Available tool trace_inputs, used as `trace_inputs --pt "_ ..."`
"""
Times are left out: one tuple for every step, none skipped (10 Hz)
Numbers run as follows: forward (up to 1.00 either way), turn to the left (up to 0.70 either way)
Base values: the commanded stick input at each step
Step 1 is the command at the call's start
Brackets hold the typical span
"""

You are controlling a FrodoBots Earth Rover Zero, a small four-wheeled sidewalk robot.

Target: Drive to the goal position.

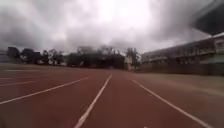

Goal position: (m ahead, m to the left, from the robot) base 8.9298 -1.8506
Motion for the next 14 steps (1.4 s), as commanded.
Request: trace_inputs --pt "0.67 0.00" --pt "0.67 0.00" --pt "0.67 0.00" --pt "0.67 0.00" --pt "0.67 0.00" --pt "0.67 0.00" --pt "0.67 0.00" --pt "0.67 0.00" --pt "0.67 0.00" --pt "0.67 0.00" --pt "0.67 0.00" --pt "0.67 0.00" --pt "0.67 0.00" --pt "0.67 0.00"
